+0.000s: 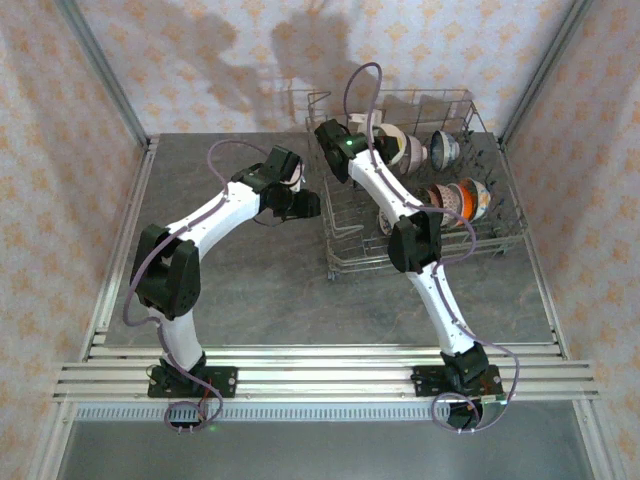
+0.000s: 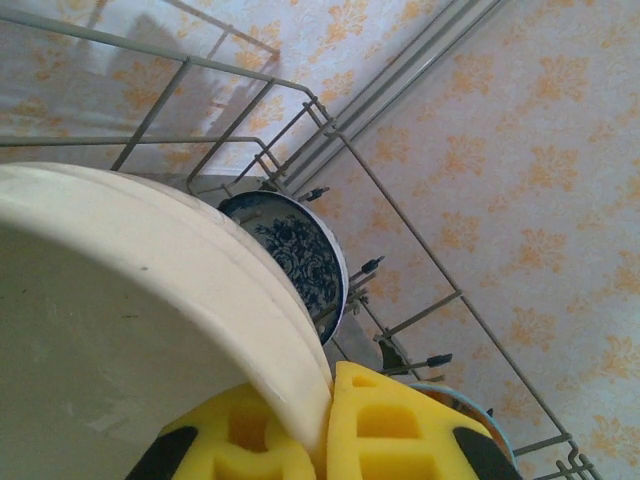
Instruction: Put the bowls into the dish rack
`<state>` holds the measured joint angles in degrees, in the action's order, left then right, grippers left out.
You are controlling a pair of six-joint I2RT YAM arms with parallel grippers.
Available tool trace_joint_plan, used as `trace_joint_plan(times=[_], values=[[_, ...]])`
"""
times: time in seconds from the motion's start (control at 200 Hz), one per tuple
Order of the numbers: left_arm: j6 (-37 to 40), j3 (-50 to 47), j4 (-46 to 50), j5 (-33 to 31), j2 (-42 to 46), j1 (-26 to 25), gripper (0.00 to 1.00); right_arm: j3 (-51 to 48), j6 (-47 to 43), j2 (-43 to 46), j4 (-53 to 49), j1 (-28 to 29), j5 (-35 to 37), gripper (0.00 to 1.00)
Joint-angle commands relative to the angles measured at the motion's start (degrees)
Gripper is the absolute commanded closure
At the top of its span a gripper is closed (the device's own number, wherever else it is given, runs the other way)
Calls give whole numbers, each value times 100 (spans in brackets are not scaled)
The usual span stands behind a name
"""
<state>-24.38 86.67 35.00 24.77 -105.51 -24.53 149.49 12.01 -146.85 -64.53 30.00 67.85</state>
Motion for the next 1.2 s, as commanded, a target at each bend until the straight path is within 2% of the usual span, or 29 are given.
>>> trace_joint_plan(times=[0.0,0.325,0.691,0.776,0.936,1.191], values=[[559,251,399,60,-212,-203,56,212,489,674,-473,70,134,100],[860,104,451,473,-181,-525,57,160,846,964,-1059,-54,74,100],[944,121,473,958,-209,-947,58,132,1464,764,-1715,-299,51,100],[918,51,421,888,-136,-974,57,130,1551,681,-1728,-330,34,100],[953,-203,254,369,301,-923,58,126,1646,545,-1592,-387,59,100],[791,-461,-311,231,1079,-482,58,151,1634,351,-1133,-392,-72,100]])
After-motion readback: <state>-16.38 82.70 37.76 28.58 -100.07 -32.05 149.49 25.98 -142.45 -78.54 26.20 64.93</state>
